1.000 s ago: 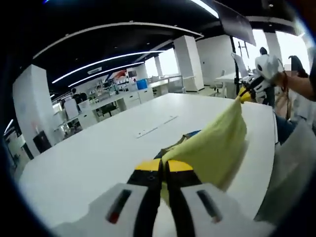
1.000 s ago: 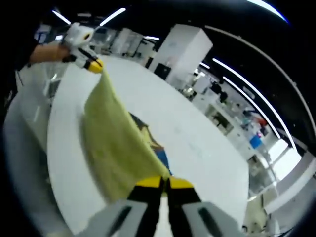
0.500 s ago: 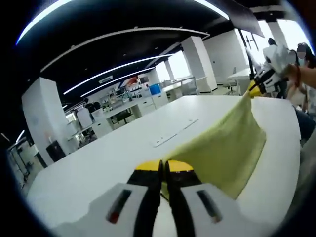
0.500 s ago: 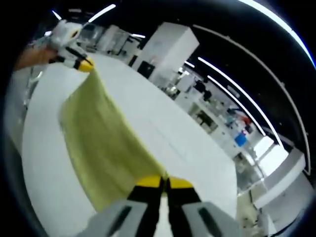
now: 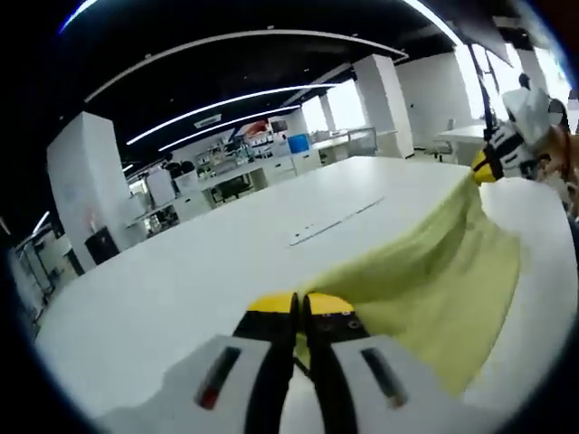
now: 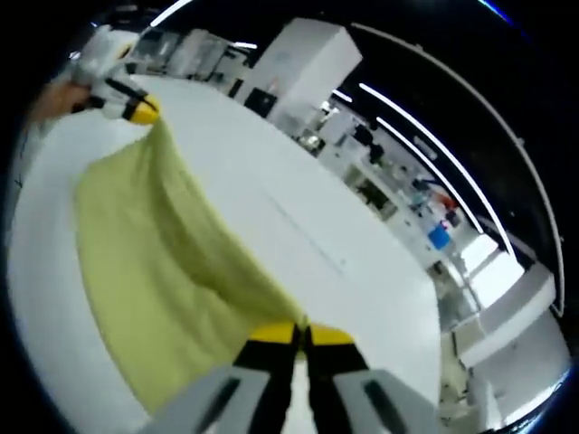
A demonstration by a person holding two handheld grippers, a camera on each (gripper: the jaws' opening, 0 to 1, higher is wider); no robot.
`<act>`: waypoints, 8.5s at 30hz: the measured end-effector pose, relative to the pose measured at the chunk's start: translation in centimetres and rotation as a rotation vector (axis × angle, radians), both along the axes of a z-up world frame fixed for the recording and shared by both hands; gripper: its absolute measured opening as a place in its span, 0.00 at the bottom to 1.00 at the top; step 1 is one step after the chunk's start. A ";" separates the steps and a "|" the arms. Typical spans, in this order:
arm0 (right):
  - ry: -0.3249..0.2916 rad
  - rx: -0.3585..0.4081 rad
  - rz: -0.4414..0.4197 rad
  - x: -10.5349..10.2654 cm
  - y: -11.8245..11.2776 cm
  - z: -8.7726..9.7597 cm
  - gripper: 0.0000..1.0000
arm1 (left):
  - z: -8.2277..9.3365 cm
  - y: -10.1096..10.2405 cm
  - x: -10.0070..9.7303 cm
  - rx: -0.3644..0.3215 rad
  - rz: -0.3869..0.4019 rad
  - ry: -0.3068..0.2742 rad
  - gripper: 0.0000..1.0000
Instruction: Fold the garment on the visible template until the final outline fits inside the template.
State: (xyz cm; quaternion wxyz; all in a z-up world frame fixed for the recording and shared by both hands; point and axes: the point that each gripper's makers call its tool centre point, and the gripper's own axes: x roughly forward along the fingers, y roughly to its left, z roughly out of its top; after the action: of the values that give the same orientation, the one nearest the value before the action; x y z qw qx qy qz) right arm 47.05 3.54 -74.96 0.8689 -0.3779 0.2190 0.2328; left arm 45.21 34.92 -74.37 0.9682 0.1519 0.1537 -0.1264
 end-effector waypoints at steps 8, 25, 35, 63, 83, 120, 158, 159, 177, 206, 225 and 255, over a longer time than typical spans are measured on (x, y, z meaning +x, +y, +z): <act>0.043 -0.071 -0.001 2.4 0.4 -3.6 0.00 | -3.9 0.2 2.0 0.016 0.014 0.072 0.00; 0.166 -0.012 -0.016 3.8 -0.4 -9.1 0.00 | -8.9 0.1 3.5 0.118 -0.029 0.162 0.00; 0.204 0.078 -0.023 4.2 -0.4 -9.3 0.04 | -9.3 0.3 3.7 0.145 -0.052 0.165 0.03; 0.159 0.004 0.062 4.0 -1.4 -8.7 0.05 | -8.9 2.1 3.0 0.339 -0.185 0.159 0.02; 0.135 0.230 -0.044 5.9 -0.2 -6.8 0.01 | -6.2 3.2 3.2 0.159 -0.023 0.157 0.01; 0.388 0.684 -0.153 0.4 0.0 -4.0 0.86 | -3.5 0.7 -2.9 -0.222 -0.116 0.193 0.86; 0.436 0.646 -0.125 -12.1 -2.4 -6.9 0.51 | -5.7 -0.4 -13.8 -0.214 -0.057 0.263 0.44; 0.433 0.645 -0.126 -12.1 -2.5 -7.0 0.49 | -5.9 -0.6 -13.9 -0.232 -0.049 0.270 0.41; 0.418 0.609 -0.132 -12.9 -2.1 -9.2 0.19 | -7.5 -2.3 -14.9 -0.337 -0.009 0.342 0.07; 0.400 0.560 -0.075 -12.3 -2.6 -8.5 0.00 | -8.3 0.0 -15.4 -0.225 -0.032 0.390 0.00; 0.437 0.560 -0.078 -13.8 -2.8 -8.7 0.00 | -9.7 1.5 -16.8 -0.029 -0.156 0.422 0.00; 0.494 0.537 -0.120 -16.2 -3.1 -9.2 0.06 | -9.8 1.1 -18.6 -0.019 -0.156 0.451 0.08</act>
State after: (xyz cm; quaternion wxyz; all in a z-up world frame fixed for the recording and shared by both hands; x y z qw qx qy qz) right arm 30.87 0.45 -84.18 0.8701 -0.0553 0.3750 0.3150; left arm 26.62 35.98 -84.21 0.8980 0.1220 0.3525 -0.2332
